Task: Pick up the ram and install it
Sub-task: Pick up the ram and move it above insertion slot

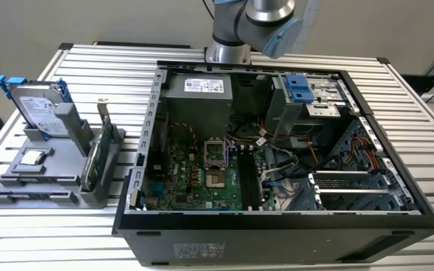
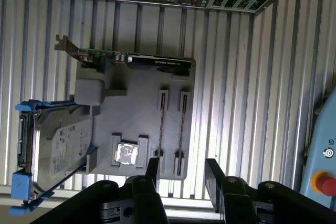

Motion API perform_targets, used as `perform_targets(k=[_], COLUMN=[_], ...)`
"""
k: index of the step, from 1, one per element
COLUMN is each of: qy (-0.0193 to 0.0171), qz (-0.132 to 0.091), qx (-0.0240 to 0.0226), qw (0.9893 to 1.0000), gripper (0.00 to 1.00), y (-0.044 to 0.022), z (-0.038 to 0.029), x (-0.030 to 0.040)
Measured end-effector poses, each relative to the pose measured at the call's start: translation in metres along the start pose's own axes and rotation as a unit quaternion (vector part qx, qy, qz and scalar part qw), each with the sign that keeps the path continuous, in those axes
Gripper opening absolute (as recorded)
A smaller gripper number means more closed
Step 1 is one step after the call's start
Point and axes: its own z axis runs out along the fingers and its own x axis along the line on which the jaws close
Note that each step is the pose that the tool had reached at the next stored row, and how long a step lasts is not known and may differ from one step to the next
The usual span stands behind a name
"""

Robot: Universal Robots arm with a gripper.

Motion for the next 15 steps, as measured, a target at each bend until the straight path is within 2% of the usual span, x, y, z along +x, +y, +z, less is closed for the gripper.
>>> perform_targets(k=[15], qy=[0.0], qz=[0.0], qx=[0.0], qw=[1.0], gripper=[1.0], y=[-0.0004], z=[0.0137], x=[0.0002])
